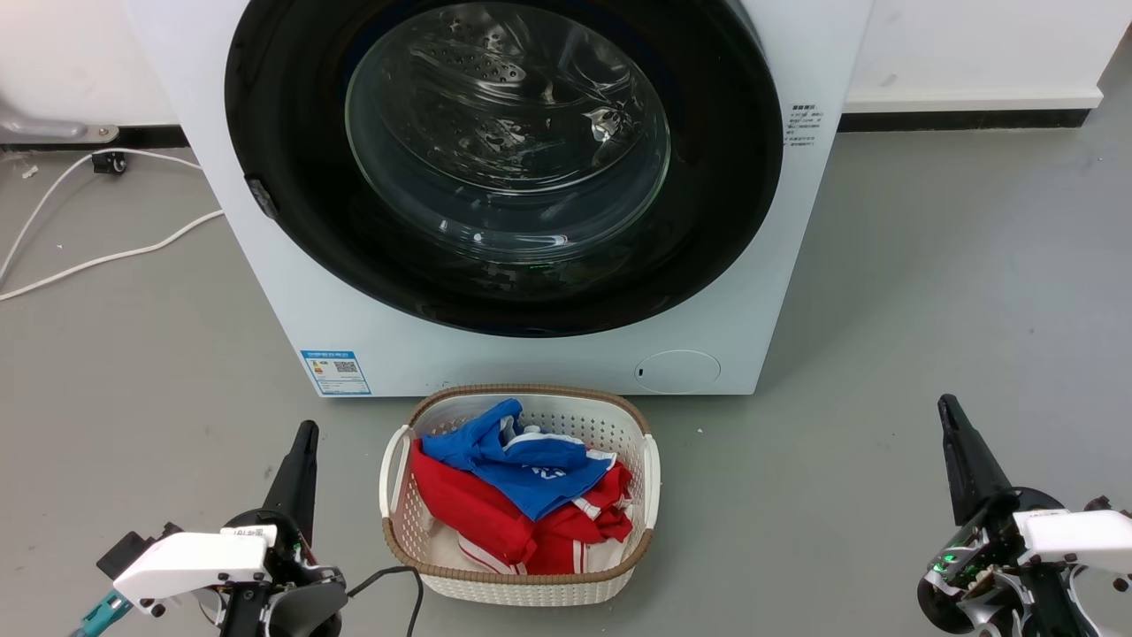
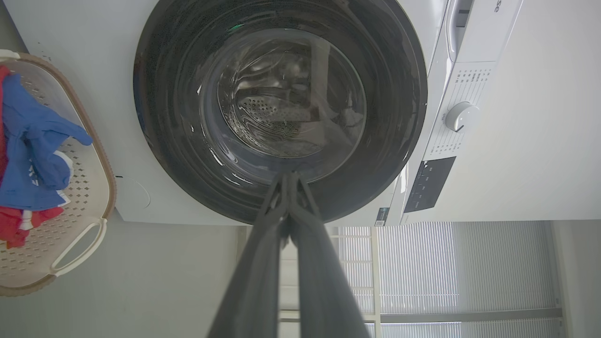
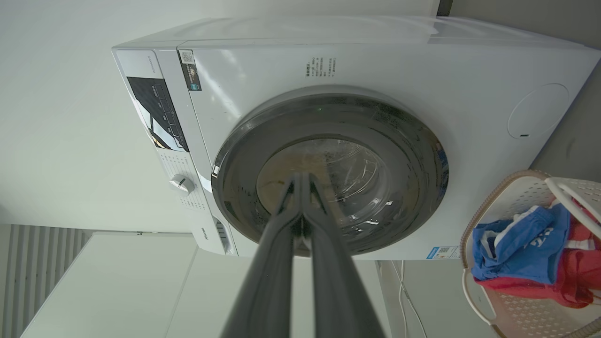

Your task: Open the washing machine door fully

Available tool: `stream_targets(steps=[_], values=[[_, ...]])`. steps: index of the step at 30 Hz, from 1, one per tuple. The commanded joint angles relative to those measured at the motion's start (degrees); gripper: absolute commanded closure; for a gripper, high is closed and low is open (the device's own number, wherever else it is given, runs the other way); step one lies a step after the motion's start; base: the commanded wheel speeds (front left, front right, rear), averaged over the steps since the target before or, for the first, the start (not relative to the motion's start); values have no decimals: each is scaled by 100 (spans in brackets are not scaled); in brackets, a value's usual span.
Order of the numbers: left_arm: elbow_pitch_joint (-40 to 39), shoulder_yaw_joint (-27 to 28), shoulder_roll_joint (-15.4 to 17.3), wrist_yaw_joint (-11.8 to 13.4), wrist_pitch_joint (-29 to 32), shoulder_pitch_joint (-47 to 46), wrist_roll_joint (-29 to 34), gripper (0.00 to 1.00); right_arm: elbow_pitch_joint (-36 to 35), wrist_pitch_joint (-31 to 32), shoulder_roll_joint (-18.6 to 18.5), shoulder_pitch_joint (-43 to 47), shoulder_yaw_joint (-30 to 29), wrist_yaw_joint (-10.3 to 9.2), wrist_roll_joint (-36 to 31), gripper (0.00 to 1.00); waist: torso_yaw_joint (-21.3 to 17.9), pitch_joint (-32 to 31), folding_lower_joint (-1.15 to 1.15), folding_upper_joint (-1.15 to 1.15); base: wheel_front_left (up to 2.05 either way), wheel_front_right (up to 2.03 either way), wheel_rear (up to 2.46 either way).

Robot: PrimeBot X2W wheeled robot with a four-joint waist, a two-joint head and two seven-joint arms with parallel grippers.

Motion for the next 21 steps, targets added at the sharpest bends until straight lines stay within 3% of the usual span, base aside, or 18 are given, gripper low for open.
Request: stream_targets(steps=[1, 18, 19, 21], values=[[8, 12, -6, -16, 19, -58, 26, 100, 7, 11, 16, -66, -8, 19, -27, 100, 0, 0, 0, 0, 0, 0, 0], [8, 29, -16, -16, 38, -59, 45, 100, 8, 29, 29, -67, -24, 19, -39, 100, 0, 0, 0, 0, 0, 0, 0], [15, 9, -15, 1, 1, 8, 6, 0, 12, 5, 12, 7, -17, 0, -16, 0, 0, 0, 0, 0, 0, 0, 0], [56, -17, -27, 2, -19, 45, 2, 0, 48, -6, 18, 52, -11, 0, -19, 0, -1, 1, 0, 0, 0, 0, 0]])
